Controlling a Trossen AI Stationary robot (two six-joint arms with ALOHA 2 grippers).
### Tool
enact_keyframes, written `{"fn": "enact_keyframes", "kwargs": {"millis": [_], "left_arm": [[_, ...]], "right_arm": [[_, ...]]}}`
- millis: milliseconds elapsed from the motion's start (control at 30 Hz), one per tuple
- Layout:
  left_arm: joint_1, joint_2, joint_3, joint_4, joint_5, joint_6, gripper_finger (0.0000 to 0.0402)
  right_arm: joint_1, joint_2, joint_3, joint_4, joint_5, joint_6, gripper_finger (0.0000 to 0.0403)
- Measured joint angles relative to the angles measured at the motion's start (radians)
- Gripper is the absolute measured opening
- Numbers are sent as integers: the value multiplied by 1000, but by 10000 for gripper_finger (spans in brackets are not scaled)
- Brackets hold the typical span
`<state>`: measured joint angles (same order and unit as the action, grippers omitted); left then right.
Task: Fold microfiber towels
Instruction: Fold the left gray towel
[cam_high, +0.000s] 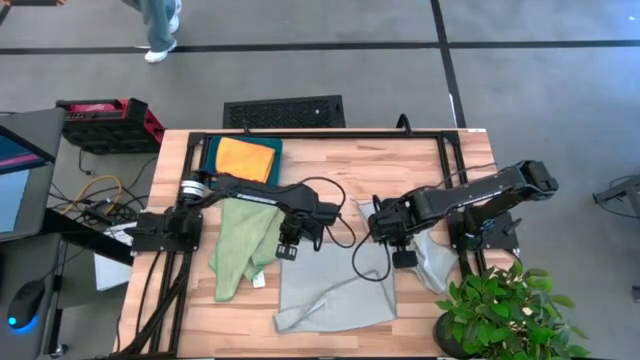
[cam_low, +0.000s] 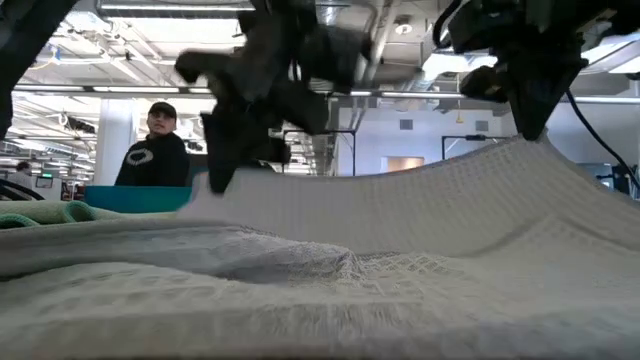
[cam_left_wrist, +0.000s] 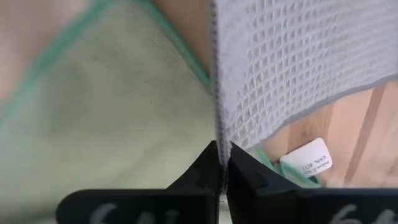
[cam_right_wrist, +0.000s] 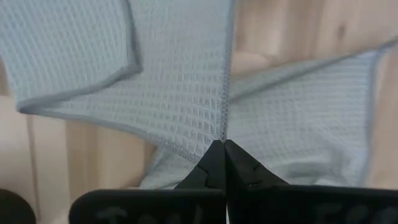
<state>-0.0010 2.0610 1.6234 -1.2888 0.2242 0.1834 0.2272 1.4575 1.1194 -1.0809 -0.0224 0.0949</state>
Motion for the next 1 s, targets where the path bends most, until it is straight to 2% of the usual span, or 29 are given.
{"fn": "enact_keyframes", "kwargs": {"millis": [133,367,667,833,1000], "left_arm": [[0,-102,0,-2,-82,-85,0],[-30,-272,0,13,-242,-223,0],[-74,-441,0,24,-534,-389,0],[-87,-503,0,69,-739,-414,0],[-85,-532,0,149,-876,-371,0]], "right_arm": [[0,-45,1,6,77,34,8],[0,-115,1,-3,328,96,8],[-15,-205,17,27,648,73,8],[-41,-225,73,61,793,40,8],[-106,-217,122,88,863,26,8]]}}
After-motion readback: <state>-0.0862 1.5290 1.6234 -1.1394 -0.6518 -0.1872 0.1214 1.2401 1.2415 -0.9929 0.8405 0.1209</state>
